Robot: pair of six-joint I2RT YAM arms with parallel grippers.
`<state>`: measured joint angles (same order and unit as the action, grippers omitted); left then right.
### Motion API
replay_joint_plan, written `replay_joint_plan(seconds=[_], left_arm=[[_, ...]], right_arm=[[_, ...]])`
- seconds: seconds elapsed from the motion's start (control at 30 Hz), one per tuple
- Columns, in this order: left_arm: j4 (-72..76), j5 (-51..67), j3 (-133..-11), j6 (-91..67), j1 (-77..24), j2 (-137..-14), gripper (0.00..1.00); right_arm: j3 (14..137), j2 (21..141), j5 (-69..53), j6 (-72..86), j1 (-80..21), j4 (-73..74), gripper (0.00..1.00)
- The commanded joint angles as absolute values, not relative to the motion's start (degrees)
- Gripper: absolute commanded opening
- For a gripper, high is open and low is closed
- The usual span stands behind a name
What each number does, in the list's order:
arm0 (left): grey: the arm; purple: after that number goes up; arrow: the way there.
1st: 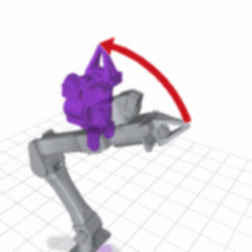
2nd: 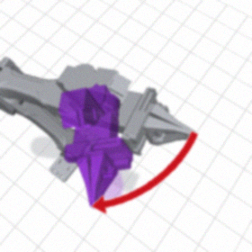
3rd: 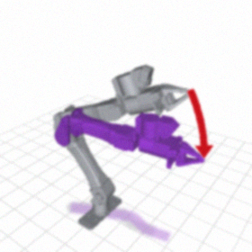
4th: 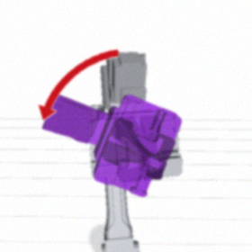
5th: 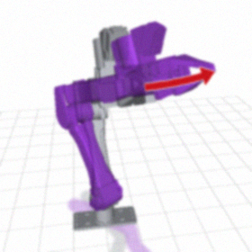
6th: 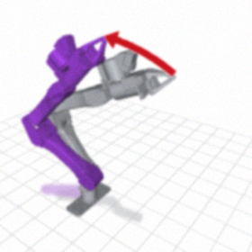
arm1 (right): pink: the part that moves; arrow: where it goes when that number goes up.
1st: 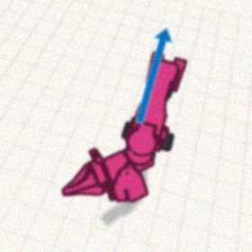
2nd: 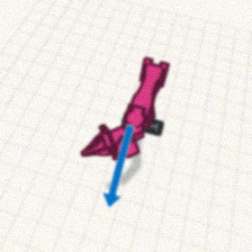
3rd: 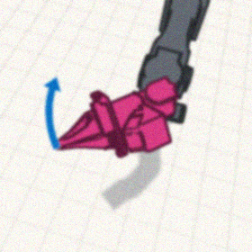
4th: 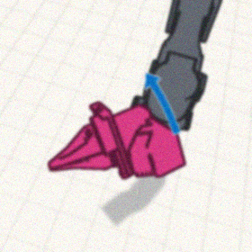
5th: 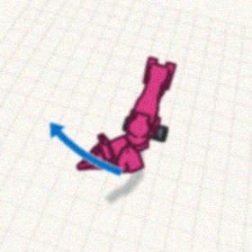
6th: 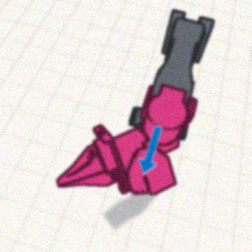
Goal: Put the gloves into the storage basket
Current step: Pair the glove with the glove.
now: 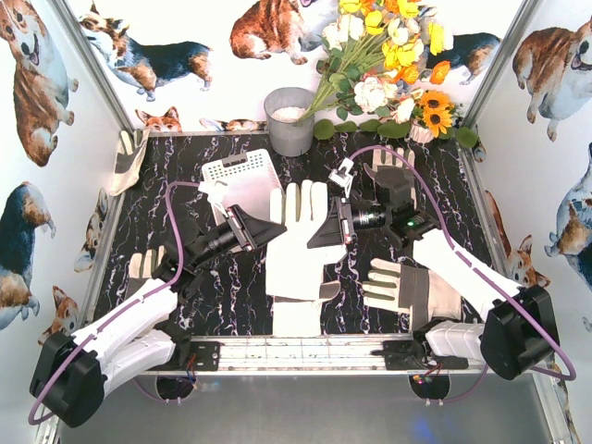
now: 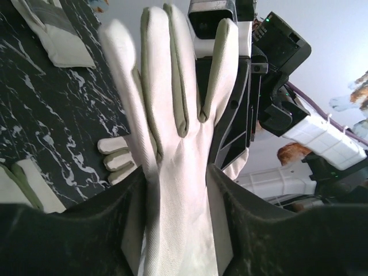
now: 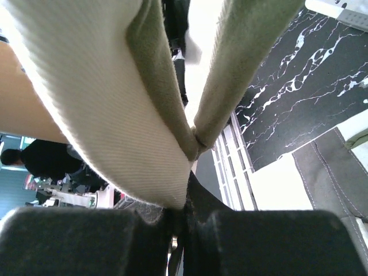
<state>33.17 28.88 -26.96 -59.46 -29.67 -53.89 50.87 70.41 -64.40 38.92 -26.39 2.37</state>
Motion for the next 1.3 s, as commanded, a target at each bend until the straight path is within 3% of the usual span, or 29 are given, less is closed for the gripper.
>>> replay_joint_plan(seconds=[0.0,0.1,0.23,0.4,0.63,1.27], left_arm=[[34.37,27.8,-26.89,-58.57,-29.09,-53.43,0.31],[30.98,27.05,-26.98,-56.73,-29.09,-53.08,0.14],[17.7,23.09,-27.89,-49.75,-29.81,-51.28,0.0],[9.07,11.12,-25.9,-46.84,-37.56,-49.4,0.0],[10.64,-3.02,-20.45,-51.36,-47.62,-49.79,0.0],[12.2,-9.6,-17.05,-51.92,-49.83,-52.47,0.0]], right_arm=[[50.61,69.32,-63.49,38.46,-26.54,-0.4,0.0],[50.67,70.04,-60.87,38.07,-26.55,2.87,0.0],[51.17,72.0,-54.05,36.34,-27.09,13.53,0.0],[51.75,74.57,-42.01,34.06,-31.06,28.67,0.0],[44.93,75.48,-34.83,38.69,-34.66,29.76,0.0],[38.98,81.42,-32.32,40.88,-36.3,22.15,0.0]])
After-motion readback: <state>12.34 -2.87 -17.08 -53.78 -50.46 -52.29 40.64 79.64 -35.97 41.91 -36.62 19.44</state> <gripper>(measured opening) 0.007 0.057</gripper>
